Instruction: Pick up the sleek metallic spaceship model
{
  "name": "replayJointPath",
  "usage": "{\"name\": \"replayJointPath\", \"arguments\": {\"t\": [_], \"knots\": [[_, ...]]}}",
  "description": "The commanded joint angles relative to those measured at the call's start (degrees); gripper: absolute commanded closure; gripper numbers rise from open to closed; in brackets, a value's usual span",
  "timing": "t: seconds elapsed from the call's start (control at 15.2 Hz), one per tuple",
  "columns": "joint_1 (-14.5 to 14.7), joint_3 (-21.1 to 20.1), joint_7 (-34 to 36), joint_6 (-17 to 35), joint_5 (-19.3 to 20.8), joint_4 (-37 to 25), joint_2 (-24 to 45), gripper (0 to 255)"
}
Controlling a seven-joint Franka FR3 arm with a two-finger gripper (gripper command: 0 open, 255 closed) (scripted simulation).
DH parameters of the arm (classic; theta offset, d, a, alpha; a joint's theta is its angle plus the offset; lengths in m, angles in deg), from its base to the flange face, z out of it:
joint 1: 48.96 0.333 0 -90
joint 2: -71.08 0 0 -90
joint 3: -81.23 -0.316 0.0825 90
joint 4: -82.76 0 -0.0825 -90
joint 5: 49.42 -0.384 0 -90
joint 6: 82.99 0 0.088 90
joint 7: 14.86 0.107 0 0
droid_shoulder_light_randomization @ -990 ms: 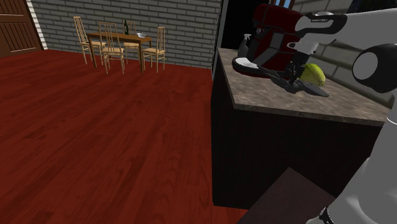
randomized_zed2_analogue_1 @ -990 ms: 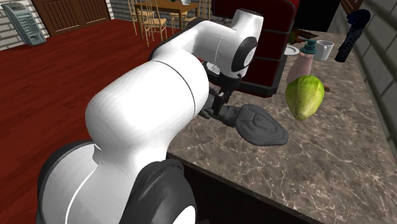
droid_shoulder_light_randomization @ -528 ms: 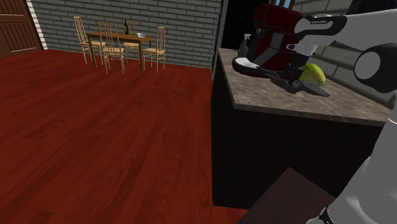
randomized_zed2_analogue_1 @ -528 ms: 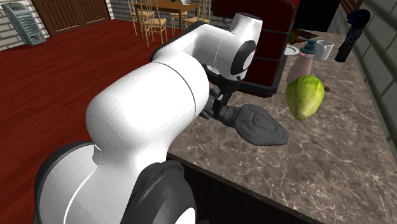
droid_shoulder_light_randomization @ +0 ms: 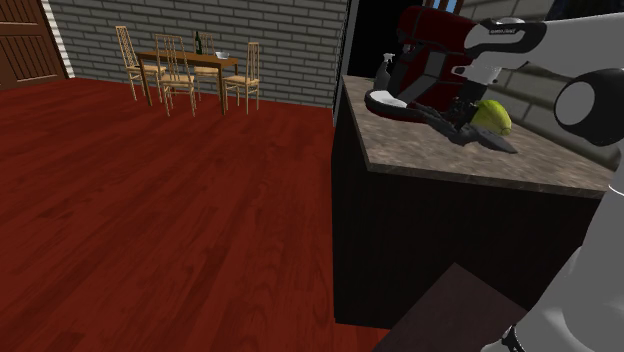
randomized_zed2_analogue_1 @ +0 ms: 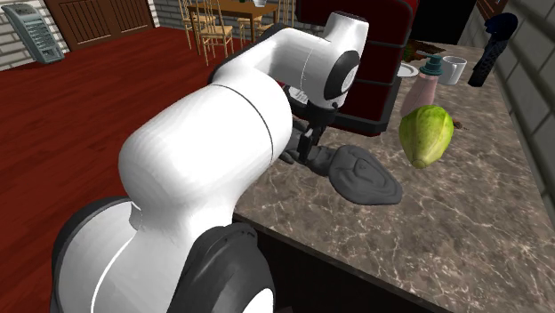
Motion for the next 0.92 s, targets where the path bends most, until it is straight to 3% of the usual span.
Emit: {"name": "replayJointPath", "arguments": {"t": [0.0,0.73,0.86], "knots": [[-0.4,0.0,0.1,-1.7,-0.4,-2.1,0.6,255],[-4.6,0.1,0.0,-12.2,-3.9,-15.6,4.9,255],[-4.7,0.1,0.0,-12.4,-4.0,-15.8,4.9,255]]}}
